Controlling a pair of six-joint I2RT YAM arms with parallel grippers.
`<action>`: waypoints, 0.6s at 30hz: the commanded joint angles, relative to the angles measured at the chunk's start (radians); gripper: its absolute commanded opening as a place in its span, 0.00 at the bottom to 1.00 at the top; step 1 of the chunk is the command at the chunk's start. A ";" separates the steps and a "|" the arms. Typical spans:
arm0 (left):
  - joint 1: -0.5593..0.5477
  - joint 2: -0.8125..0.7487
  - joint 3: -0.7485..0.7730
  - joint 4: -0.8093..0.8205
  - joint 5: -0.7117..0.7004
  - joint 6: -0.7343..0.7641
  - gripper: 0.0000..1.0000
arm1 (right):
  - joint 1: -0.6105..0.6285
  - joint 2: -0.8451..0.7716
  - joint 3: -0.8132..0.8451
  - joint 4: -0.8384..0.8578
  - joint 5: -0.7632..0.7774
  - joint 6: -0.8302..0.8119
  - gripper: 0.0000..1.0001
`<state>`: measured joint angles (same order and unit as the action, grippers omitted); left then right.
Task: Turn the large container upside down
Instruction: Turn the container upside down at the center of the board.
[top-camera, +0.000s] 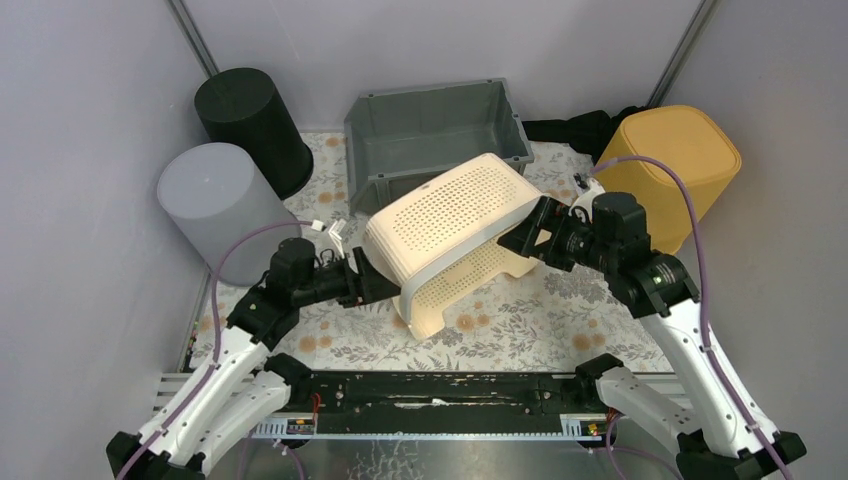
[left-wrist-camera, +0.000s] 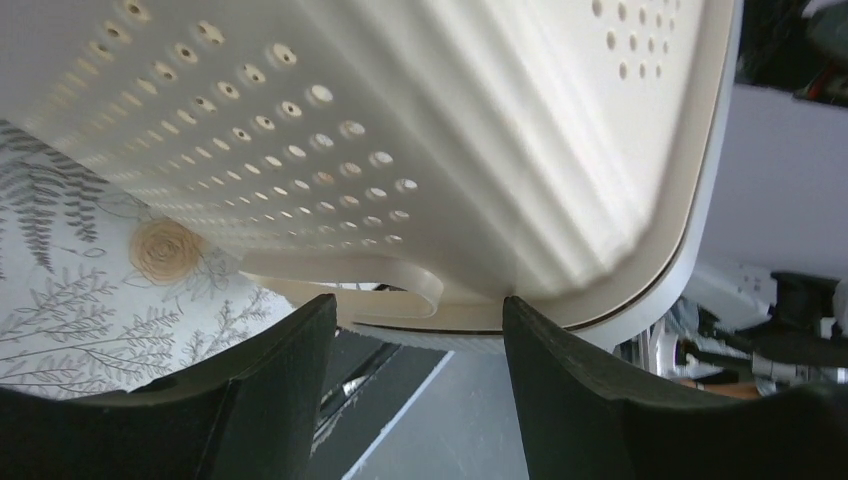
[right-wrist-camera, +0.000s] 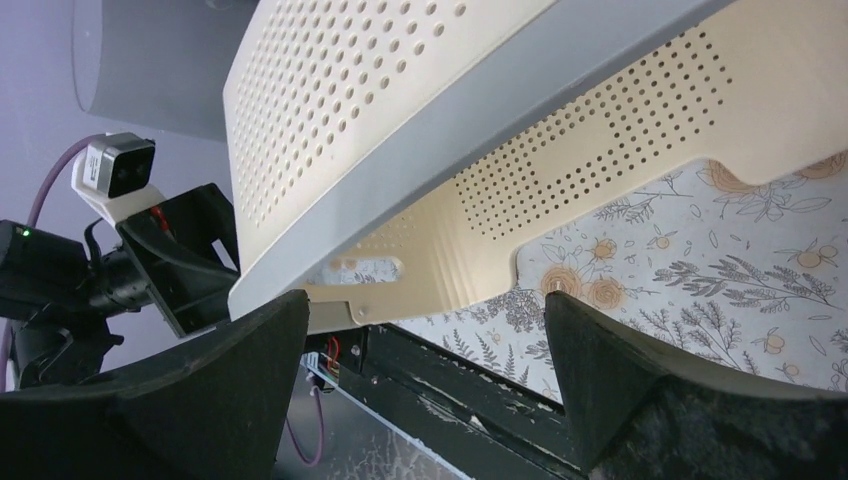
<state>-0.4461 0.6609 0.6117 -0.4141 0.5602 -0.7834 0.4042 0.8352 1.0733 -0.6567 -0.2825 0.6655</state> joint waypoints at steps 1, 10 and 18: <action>-0.099 0.045 0.051 0.082 -0.021 0.014 0.69 | 0.002 0.050 0.077 -0.010 -0.025 0.018 0.95; -0.445 0.200 0.094 0.185 -0.238 -0.030 0.70 | -0.087 0.120 0.129 -0.059 -0.092 -0.019 0.96; -0.539 0.238 0.088 0.228 -0.307 -0.048 0.74 | -0.245 0.166 0.136 -0.053 -0.212 -0.063 0.95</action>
<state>-0.9703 0.9127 0.6758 -0.2756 0.3191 -0.8219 0.1978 0.9939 1.1641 -0.7147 -0.4145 0.6415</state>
